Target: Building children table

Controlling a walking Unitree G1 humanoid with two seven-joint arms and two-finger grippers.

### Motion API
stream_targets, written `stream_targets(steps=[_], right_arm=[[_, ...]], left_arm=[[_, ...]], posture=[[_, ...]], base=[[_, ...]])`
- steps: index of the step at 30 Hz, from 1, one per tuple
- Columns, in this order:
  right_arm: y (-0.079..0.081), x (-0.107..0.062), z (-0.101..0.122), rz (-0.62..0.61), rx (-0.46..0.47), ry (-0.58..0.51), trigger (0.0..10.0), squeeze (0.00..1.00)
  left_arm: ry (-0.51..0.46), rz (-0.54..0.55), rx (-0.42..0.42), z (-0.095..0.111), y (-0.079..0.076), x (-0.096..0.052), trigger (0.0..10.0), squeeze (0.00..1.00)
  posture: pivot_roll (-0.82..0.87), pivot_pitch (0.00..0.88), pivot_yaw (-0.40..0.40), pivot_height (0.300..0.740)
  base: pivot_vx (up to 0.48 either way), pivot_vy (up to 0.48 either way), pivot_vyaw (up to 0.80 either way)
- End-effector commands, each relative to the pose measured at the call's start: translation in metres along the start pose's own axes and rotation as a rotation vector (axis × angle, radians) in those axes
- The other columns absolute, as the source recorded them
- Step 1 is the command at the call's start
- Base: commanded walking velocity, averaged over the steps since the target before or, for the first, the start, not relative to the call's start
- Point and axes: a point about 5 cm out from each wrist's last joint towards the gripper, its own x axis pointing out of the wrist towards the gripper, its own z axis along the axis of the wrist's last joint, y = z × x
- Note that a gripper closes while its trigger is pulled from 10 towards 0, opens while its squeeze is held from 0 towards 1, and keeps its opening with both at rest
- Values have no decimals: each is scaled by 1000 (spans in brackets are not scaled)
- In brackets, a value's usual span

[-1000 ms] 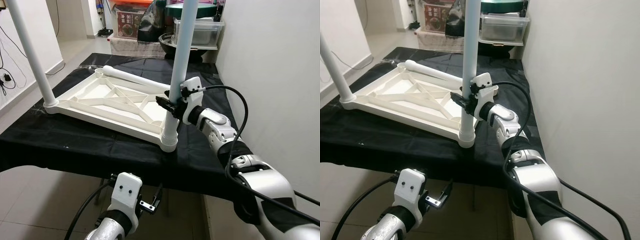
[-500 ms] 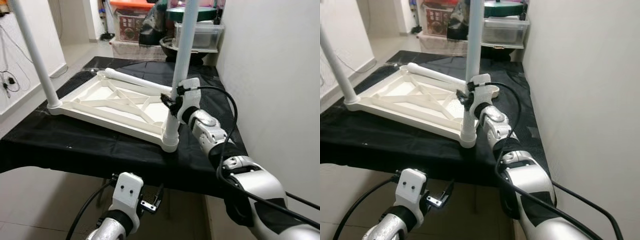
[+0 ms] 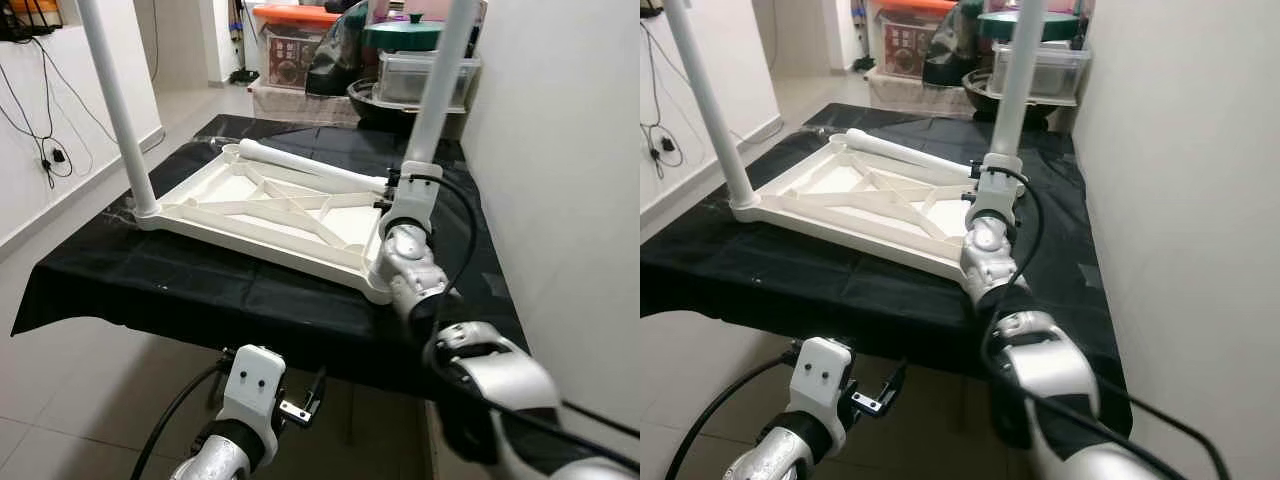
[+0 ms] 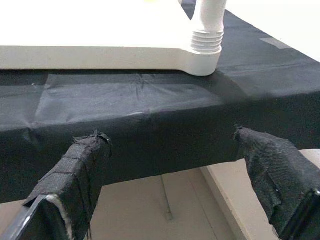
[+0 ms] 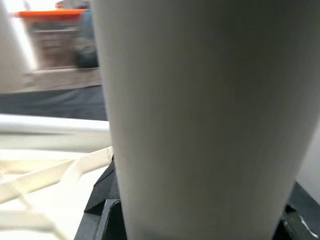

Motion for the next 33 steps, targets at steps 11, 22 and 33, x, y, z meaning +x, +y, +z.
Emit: stream_targets(steps=[11,22,33], right_arm=[[12,-25,-24,-212,105,177,1922,0],[24,-24,-12,-7,74,87,10000,1000],[26,-23,-11,114,67,50,10000,0]], left_arm=[[18,-5,18,-4,1,1,10000,0],[21,-7,16,-5,3,2,10000,0],[21,-8,15,-5,3,3,10000,0]], posture=[[219,12,-67,740],[208,13,-58,740],[204,17,-60,740]], base=[[0,0,0],[0,0,0],[0,0,0]])
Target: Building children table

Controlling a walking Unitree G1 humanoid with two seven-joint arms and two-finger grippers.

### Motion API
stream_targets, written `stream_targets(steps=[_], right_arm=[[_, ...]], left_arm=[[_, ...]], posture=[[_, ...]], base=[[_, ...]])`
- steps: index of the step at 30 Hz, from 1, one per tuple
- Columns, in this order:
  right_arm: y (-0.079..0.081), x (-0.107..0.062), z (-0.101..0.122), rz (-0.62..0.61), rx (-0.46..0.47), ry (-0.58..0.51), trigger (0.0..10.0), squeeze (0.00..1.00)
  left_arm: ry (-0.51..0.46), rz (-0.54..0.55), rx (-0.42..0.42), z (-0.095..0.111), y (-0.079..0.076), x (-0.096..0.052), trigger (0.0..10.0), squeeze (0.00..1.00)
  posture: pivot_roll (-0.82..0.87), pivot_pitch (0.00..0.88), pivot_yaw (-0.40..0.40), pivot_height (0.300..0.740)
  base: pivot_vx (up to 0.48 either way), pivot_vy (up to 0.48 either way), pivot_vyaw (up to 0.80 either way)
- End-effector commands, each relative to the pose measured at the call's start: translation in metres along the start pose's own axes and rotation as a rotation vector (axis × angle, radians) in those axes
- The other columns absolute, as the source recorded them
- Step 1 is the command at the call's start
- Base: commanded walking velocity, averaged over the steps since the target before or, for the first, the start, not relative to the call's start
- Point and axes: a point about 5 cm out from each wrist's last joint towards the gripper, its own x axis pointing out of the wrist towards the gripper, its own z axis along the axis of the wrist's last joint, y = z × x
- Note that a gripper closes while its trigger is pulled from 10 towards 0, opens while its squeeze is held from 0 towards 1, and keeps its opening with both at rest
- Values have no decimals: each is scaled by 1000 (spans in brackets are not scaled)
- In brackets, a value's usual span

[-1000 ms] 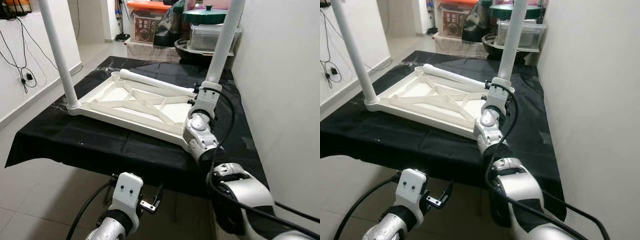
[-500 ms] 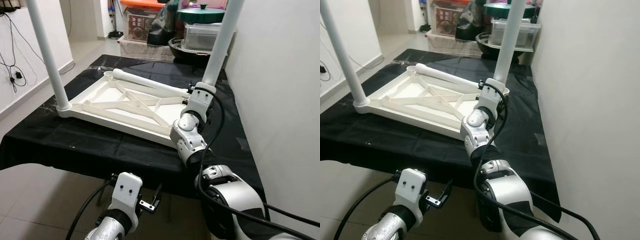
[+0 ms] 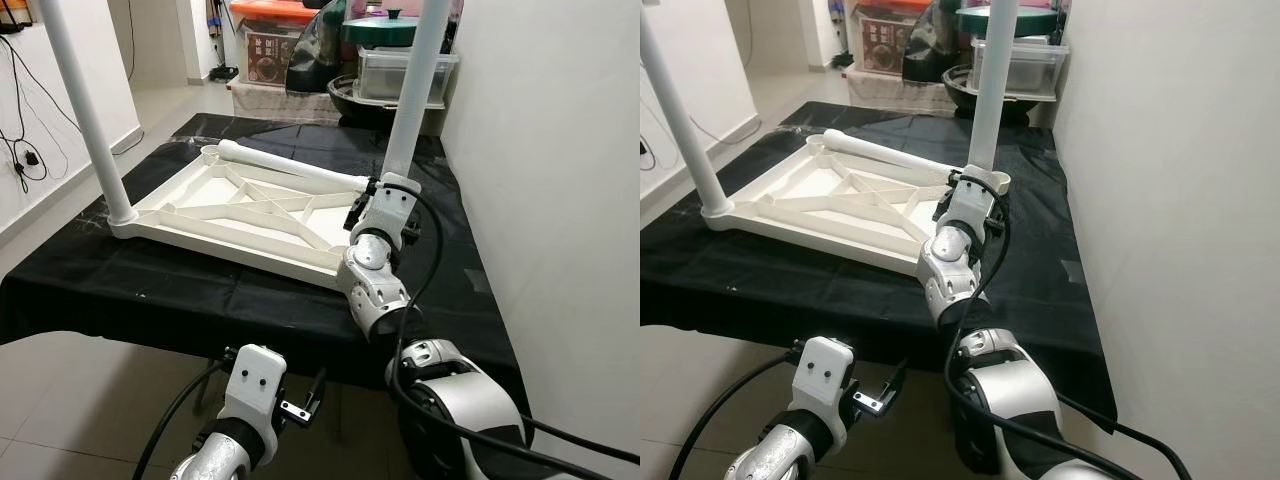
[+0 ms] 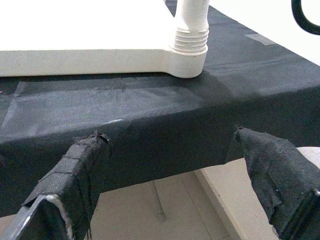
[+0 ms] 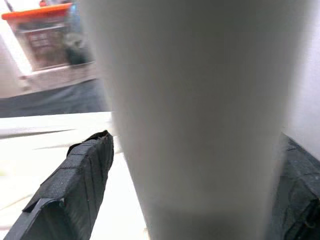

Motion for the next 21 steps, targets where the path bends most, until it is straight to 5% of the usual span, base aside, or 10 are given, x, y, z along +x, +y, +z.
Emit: stream_targets(steps=[1,8,21], right_arm=[[-2,1,-2,66,4,-4,10000,0],[-16,14,-2,339,28,-5,10000,0],[-46,32,9,477,17,-5,10000,0]], left_arm=[[16,-3,9,-4,1,1,10000,0],[10,-4,9,-3,0,2,10000,0],[5,-2,10,-2,-1,2,10000,0]], posture=[[203,18,-60,740],[203,20,-64,740],[206,22,-70,740]], base=[[0,0,0],[0,0,0],[0,0,0]])
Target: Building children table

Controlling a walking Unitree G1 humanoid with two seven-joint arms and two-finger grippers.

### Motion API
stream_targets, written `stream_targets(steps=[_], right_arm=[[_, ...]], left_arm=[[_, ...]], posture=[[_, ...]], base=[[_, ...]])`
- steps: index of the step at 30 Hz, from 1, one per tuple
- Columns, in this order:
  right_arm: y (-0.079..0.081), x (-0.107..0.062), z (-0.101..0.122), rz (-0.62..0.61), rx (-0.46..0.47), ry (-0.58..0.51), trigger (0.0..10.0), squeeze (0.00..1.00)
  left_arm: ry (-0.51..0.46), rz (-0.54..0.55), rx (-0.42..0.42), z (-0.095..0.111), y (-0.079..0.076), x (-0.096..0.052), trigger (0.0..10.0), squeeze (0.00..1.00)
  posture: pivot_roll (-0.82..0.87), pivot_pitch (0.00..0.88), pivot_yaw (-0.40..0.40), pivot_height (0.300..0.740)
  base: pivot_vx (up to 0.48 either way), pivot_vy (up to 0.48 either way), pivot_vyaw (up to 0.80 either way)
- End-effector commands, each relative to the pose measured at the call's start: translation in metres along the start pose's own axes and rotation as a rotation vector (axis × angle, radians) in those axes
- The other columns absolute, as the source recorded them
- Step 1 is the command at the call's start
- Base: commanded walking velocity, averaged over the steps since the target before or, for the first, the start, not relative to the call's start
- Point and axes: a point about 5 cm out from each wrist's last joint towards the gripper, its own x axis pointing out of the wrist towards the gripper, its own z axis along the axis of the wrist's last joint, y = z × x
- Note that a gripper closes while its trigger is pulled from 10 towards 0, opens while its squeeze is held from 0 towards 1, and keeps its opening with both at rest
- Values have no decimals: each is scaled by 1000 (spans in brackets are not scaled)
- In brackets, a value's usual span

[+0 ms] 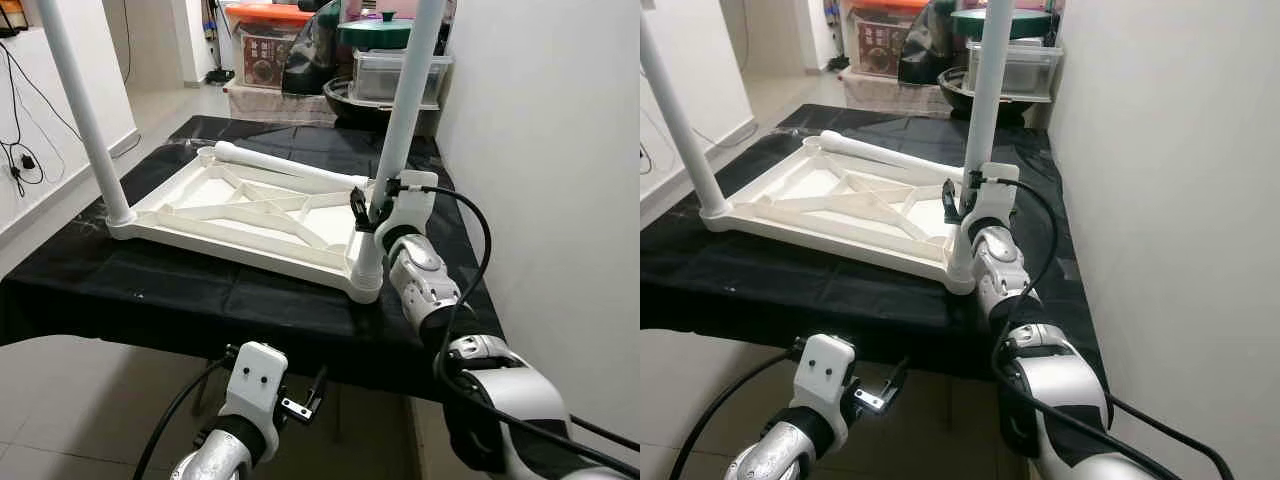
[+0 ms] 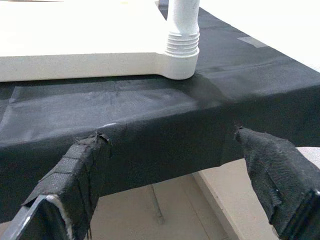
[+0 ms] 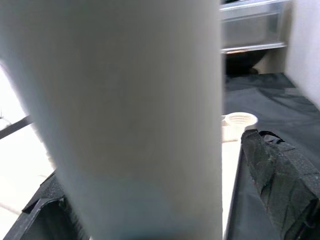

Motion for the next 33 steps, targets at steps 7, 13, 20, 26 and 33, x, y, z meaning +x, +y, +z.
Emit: stream_targets(steps=[7,13,20,26,33], right_arm=[[-7,2,11,186,65,-7,10000,0],[-6,4,20,297,45,2,10000,0],[-5,5,25,378,39,28,10000,0],[-5,5,26,427,43,57,10000,0],[-7,5,27,470,-16,90,10000,0]], left_arm=[[13,2,5,-3,-1,0,10000,0],[13,2,7,-3,0,0,10000,0],[15,2,6,-4,-1,0,10000,0],[16,-1,6,-4,-1,-1,10000,0],[20,-7,9,-5,-2,-2,10000,0]], posture=[[207,22,-70,740],[210,20,-69,740],[212,15,-72,740],[218,10,-74,740],[222,4,-77,740]], base=[[0,0,0],[0,0,0],[0,0,0],[0,0,0],[0,0,0]])
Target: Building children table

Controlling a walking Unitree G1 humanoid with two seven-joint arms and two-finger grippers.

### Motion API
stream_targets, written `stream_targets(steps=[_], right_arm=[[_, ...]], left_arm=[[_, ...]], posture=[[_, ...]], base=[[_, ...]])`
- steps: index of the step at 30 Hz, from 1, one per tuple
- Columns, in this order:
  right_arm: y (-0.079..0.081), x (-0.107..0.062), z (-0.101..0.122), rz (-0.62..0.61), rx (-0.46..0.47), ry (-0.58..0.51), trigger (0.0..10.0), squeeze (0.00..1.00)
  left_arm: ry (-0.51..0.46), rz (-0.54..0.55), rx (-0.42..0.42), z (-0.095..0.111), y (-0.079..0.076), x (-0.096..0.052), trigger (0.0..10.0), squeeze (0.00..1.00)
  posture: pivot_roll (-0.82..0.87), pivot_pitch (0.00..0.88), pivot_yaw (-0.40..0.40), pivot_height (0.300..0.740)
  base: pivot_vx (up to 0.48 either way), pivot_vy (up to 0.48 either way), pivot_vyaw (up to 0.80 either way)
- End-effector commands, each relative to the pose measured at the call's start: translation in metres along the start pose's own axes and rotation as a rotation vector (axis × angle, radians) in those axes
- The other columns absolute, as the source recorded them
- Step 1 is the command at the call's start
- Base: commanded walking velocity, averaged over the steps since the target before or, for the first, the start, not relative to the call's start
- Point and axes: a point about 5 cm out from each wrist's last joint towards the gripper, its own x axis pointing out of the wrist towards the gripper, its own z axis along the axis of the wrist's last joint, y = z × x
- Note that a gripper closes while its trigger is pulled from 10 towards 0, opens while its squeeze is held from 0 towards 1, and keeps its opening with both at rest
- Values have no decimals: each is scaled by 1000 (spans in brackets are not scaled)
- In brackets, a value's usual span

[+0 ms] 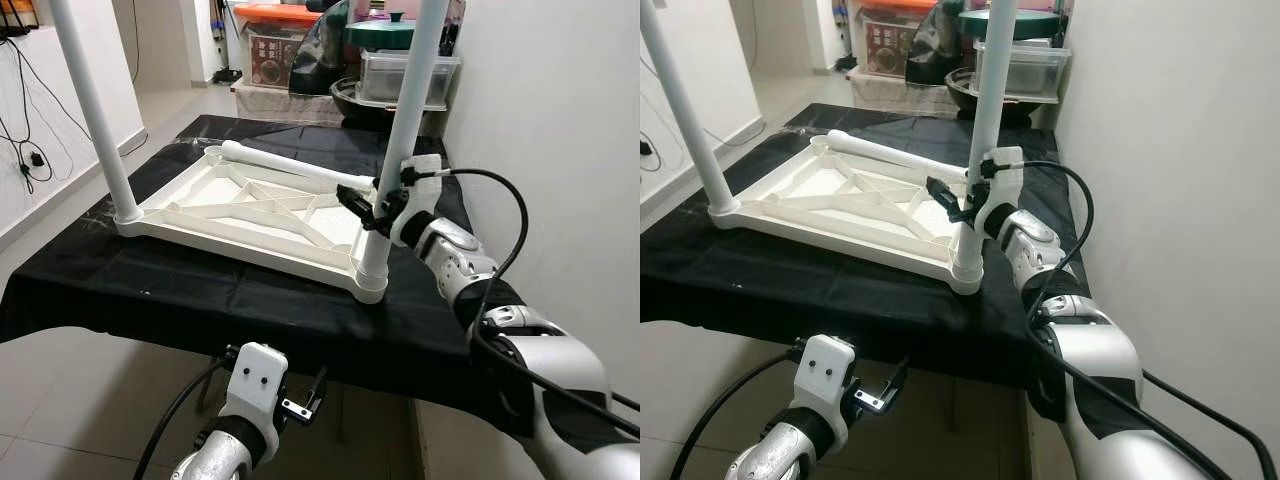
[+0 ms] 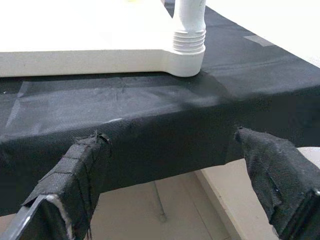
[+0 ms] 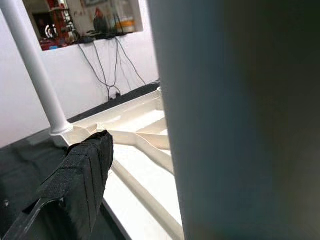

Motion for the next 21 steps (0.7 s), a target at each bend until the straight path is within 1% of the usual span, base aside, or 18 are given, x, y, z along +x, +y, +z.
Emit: stream_targets(steps=[1,2,3,6,7,14,15,16,17,18,19,20,21], right_arm=[[2,3,5,16,-8,18,10000,0],[2,3,5,16,-8,18,10000,0],[1,3,5,16,-8,19,3686,0],[1,3,6,9,-17,20,3686,0],[1,3,6,5,-24,21,0,0],[4,4,5,20,-31,21,0,0],[6,6,0,-1,-60,45,0,0],[6,6,0,-1,-60,45,0,0],[6,7,-3,-33,-64,54,0,0],[6,7,-3,-33,-64,54,0,0],[6,7,-5,-75,-74,62,0,0],[6,7,-5,-75,-74,62,0,0],[3,7,-9,-160,-89,75,0,0]], left_arm=[[14,-6,12,-4,-1,-1,10000,0],[14,-6,12,-4,-1,-1,10000,0],[14,-7,12,-4,-1,-2,10000,0],[15,-7,13,-4,-1,-2,10000,0],[16,-7,13,-4,-1,-2,10000,0],[18,-7,14,-5,-1,-2,10000,0],[18,-7,13,-5,-1,-2,10000,0],[18,-7,13,-5,-1,-2,10000,0],[17,-7,13,-5,-1,-1,10000,0],[17,-7,13,-5,-1,-1,10000,0],[17,-7,13,-5,-1,-1,10000,0],[17,-7,13,-5,-1,-1,10000,0],[16,-6,14,-4,-1,-1,10000,0]], posture=[[221,3,-76,740],[221,3,-76,740],[221,3,-76,740],[223,2,-78,740],[223,0,-78,740],[222,0,-78,740],[220,3,-80,740],[220,3,-80,740],[220,4,-79,740],[220,4,-79,740],[220,4,-81,740],[220,4,-81,740],[222,6,-80,740]], base=[[0,0,0],[0,0,0],[0,0,0],[0,0,0],[0,0,0],[0,0,0],[0,0,0],[0,0,0],[0,0,0],[0,0,0],[0,0,0],[0,0,0],[0,0,0]])
